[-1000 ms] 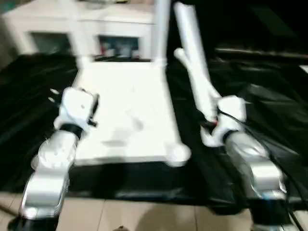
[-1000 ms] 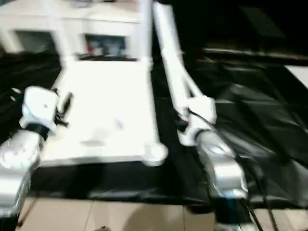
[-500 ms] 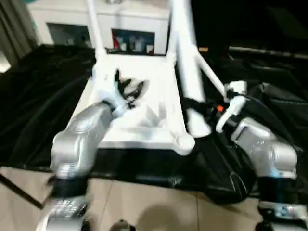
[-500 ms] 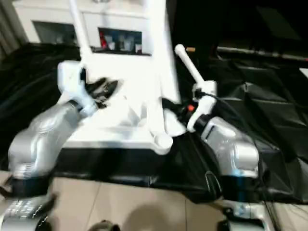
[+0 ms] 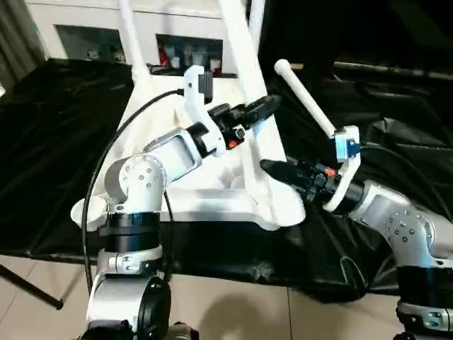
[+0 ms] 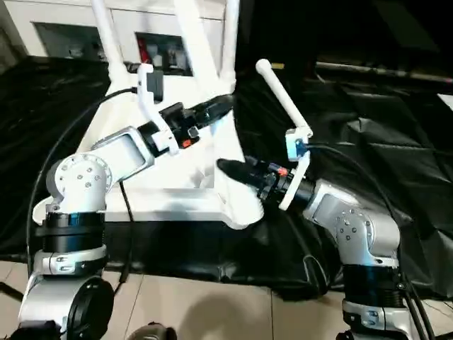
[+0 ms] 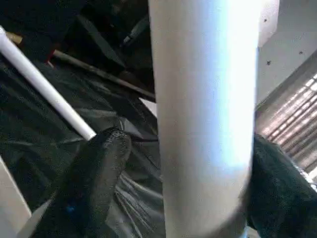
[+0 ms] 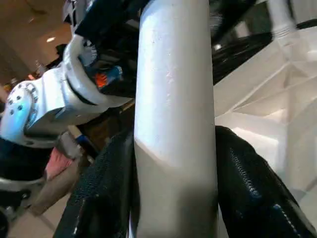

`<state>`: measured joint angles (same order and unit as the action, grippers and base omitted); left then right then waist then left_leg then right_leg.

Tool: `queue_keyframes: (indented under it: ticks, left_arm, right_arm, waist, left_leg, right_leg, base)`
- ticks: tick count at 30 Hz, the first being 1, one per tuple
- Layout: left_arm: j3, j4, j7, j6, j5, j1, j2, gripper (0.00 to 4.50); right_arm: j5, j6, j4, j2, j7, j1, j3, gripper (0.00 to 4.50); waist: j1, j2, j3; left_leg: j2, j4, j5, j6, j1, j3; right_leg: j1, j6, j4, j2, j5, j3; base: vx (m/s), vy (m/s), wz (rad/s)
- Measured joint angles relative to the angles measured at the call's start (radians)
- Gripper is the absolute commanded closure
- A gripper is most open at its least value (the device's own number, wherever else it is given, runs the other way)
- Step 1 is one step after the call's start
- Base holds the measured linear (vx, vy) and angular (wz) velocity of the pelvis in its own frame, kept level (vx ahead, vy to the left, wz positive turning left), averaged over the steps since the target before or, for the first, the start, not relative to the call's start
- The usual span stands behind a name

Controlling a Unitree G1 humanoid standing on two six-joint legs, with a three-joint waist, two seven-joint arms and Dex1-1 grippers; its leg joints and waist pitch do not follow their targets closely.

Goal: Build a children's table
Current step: Pick table leg

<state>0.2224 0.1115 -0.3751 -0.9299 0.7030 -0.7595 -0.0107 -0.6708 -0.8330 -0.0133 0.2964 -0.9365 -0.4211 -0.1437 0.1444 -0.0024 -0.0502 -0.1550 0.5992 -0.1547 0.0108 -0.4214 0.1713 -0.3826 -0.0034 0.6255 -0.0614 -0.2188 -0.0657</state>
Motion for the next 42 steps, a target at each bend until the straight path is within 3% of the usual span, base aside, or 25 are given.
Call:
queue_keyframes:
  ticks: [3, 7, 12, 14, 19, 24, 25, 33, 34, 35, 42]
  left_arm:
    - [0.017, 0.003, 0.037, 0.0, -0.002, 0.0, -0.004, 0.83]
    - [0.018, 0.004, 0.108, 0.006, -0.056, 0.0, -0.001, 1.04]
    - [0.022, 0.007, 0.153, 0.036, -0.067, -0.005, -0.017, 1.37]
    - [0.025, 0.024, 0.184, 0.052, -0.071, -0.022, -0.03, 1.71]
    - [0.036, 0.024, 0.2, 0.064, -0.073, -0.03, -0.037, 2.01]
    - [0.038, 0.024, 0.216, 0.065, -0.07, -0.03, -0.036, 2.27]
    - [0.038, 0.024, 0.216, 0.067, -0.07, -0.03, -0.035, 2.51]
    - [0.036, 0.024, 0.204, 0.067, -0.067, -0.03, -0.028, 2.65]
    - [0.034, 0.024, 0.201, 0.067, -0.067, -0.03, -0.022, 2.65]
    - [0.029, 0.024, 0.193, 0.067, -0.068, -0.03, -0.014, 2.65]
    - [-0.026, 0.023, 0.096, 0.066, -0.071, -0.031, 0.061, 2.66]
  right_arm:
    - [0.042, 0.045, -0.001, -0.004, 0.027, -0.007, 0.033, 2.61]
    - [0.177, 0.161, -0.026, -0.059, 0.18, -0.042, 0.076, 2.61]
    - [0.226, 0.196, 0.003, -0.091, 0.238, -0.043, 0.125, 2.61]
    - [0.252, 0.23, 0.003, -0.107, 0.267, -0.043, 0.147, 2.61]
    - [0.282, 0.27, -0.001, -0.12, 0.296, -0.043, 0.153, 2.61]
    - [0.298, 0.287, -0.012, -0.126, 0.32, -0.043, 0.163, 2.61]
    - [0.3, 0.291, -0.014, -0.126, 0.321, -0.043, 0.164, 2.61]
    - [0.31, 0.318, -0.035, -0.127, 0.316, -0.052, 0.176, 2.61]
    - [0.307, 0.315, -0.039, -0.128, 0.314, -0.056, 0.176, 2.06]
    - [0.3, 0.305, -0.039, -0.129, 0.313, -0.06, 0.175, 1.93]
    - [0.219, 0.22, -0.037, -0.063, 0.223, -0.104, 0.156, 1.46]
  waist:
    - [0.001, 0.0, 0.0]
    - [0.0, -0.001, -0.001]
    - [0.001, -0.004, -0.002]
    - [0.001, -0.006, -0.004]
    - [-0.001, -0.008, -0.005]
    - [-0.001, -0.008, -0.005]
    - [0.0, -0.009, -0.005]
    - [0.0, -0.011, -0.007]
    - [0.0, -0.011, -0.007]
    - [-0.001, -0.011, -0.007]
    - [-0.001, -0.011, -0.007]
  left_leg:
    - [-0.001, 0.0, 0.0, 0.0, 0.001, 0.002]
    - [-0.002, 0.0, 0.001, 0.002, 0.001, 0.002]
    - [-0.002, 0.0, 0.002, 0.002, 0.001, 0.002]
    - [-0.002, 0.0, 0.002, 0.002, 0.001, 0.002]
    - [-0.002, 0.0, 0.002, 0.002, 0.001, 0.003]
    - [-0.002, 0.0, 0.002, 0.002, 0.001, 0.003]
    - [-0.002, 0.0, 0.002, 0.002, 0.001, 0.003]
    - [-0.002, 0.0, 0.002, 0.002, 0.001, 0.003]
    - [-0.002, 0.0, 0.002, 0.002, 0.001, 0.003]
    - [-0.002, 0.0, 0.002, 0.002, 0.001, 0.003]
    - [-0.002, 0.0, 0.002, 0.002, 0.001, 0.004]
  right_leg:
    - [0.0, 0.0, 0.001, 0.0, 0.001, 0.0]
    - [0.0, 0.001, 0.001, 0.0, 0.003, 0.0]
    - [0.0, 0.001, 0.0, 0.0, 0.003, 0.0]
    - [0.0, 0.001, 0.0, 0.0, 0.003, 0.0]
    - [0.0, 0.002, 0.0, 0.0, 0.003, 0.001]
    - [0.0, 0.002, 0.0, 0.0, 0.003, 0.001]
    - [0.0, 0.002, 0.0, 0.0, 0.003, 0.001]
    - [0.0, 0.002, 0.0, 0.0, 0.003, 0.001]
    - [0.0, 0.002, 0.0, 0.0, 0.003, 0.001]
    - [0.0, 0.002, 0.0, 0.0, 0.003, 0.001]
    - [0.0, 0.002, 0.0, 0.0, 0.003, 0.001]
  base:
    - [0.0, 0.0, 0.0]
    - [0.0, 0.0, 0.0]
    - [0.0, 0.0, 0.0]
    - [0.0, 0.0, 0.0]
    - [0.0, 0.0, 0.0]
    - [0.0, 0.0, 0.0]
    - [0.0, 0.0, 0.0]
    - [0.0, 0.0, 0.0]
    - [0.0, 0.0, 0.0]
    - [0.0, 0.0, 0.0]
    - [0.0, 0.0, 0.0]
